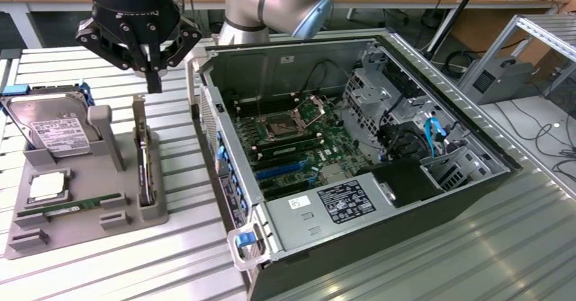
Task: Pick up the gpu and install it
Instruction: 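Reach for the gpu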
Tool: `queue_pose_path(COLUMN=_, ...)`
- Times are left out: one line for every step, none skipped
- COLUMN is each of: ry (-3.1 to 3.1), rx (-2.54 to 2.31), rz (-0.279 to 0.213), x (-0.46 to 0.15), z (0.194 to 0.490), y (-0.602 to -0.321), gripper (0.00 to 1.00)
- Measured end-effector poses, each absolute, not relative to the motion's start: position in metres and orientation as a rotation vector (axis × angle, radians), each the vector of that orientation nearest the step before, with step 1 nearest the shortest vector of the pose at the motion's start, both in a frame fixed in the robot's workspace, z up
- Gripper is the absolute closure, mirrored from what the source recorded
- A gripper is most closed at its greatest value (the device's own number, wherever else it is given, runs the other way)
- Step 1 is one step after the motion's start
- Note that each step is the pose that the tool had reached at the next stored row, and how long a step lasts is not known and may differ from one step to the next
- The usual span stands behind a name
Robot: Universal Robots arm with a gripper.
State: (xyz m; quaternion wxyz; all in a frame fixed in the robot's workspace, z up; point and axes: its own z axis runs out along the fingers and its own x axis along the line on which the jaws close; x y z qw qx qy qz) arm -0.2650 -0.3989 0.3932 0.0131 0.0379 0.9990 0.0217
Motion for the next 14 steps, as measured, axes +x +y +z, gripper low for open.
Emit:
queue_pose_path(ry=3.113, rx=0.118, rz=0.068, x=-0.266, z=0.393, y=-0.399, gripper=0.89)
queue_pose_path(ry=3.113, rx=0.118, rz=0.068, x=-0.267, z=0.393, y=-0.399, gripper=0.89)
queue_pose_path(ry=3.112, rx=0.118, rz=0.068, x=-0.27, z=0.393, y=-0.399, gripper=0.89)
queue_pose_path(ry=3.112, rx=0.118, rz=0.068, x=-0.271, z=0.393, y=-0.399, gripper=0.89)
queue_pose_path(ry=3.112, rx=0.118, rz=0.068, x=-0.273, z=0.393, y=-0.399, gripper=0.89)
queue_pose_path(ry=3.112, rx=0.118, rz=0.068, x=-0.274, z=0.393, y=-0.399, gripper=0.89)
queue_pose_path(ry=3.113, rx=0.118, rz=0.068, x=-0.275, z=0.393, y=-0.399, gripper=0.89)
queue_pose_path(ry=3.112, rx=0.118, rz=0.068, x=-0.276, z=0.393, y=-0.399, gripper=0.89)
queue_pose_path(ry=3.113, rx=0.118, rz=0.068, x=-0.276, z=0.393, y=-0.399, gripper=0.89)
queue_pose_path(ry=3.113, rx=0.118, rz=0.068, x=-0.276, z=0.393, y=-0.399, gripper=0.89)
queue_pose_path(ry=3.113, rx=0.118, rz=0.068, x=-0.277, z=0.393, y=-0.399, gripper=0.89)
queue_pose_path(ry=3.113, rx=0.118, rz=0.068, x=-0.277, z=0.393, y=-0.399, gripper=0.89)
queue_pose_path(ry=3.113, rx=0.118, rz=0.068, x=-0.277, z=0.393, y=-0.399, gripper=0.89)
queue_pose_path(ry=3.113, rx=0.118, rz=0.068, x=-0.276, z=0.393, y=-0.399, gripper=0.89)
